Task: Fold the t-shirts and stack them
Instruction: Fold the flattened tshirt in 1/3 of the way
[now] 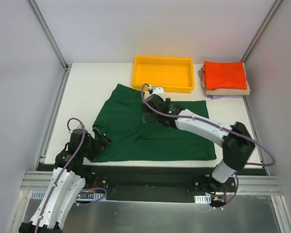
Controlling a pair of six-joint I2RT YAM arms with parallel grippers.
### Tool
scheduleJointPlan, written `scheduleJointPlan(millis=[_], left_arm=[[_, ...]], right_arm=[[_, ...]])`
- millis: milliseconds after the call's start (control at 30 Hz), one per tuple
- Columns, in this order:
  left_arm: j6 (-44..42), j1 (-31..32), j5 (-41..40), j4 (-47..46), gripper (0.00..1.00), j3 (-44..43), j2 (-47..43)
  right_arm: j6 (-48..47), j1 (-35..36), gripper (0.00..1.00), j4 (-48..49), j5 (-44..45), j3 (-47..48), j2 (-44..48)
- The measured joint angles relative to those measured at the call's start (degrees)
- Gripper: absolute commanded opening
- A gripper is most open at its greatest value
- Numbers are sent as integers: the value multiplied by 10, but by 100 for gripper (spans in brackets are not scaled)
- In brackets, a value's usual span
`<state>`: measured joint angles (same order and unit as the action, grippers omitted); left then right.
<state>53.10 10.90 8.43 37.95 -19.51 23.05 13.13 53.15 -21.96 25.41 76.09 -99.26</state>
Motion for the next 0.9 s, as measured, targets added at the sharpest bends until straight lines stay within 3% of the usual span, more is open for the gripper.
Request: scheduleJointPlan(millis=[133,267,533,667,900], left_arm=[[-13,0,-1,18,99,-68,7],[-49,0,1,-4,99,-151,106],[-135,0,21,-87,76,-311,485],[-168,-1,0,-106,57,-383,597],[-228,-1,-25,-131,39,-451,715]], right_arm=[[26,-23,96,-8,8,-102,138],[57,-90,96,-11,-26,-235,261],[70,-192,96,-34,-79,-418,405],[70,-219,96,-32,-95,-438,432],[69,-238,96,-32,-128,-440,413]])
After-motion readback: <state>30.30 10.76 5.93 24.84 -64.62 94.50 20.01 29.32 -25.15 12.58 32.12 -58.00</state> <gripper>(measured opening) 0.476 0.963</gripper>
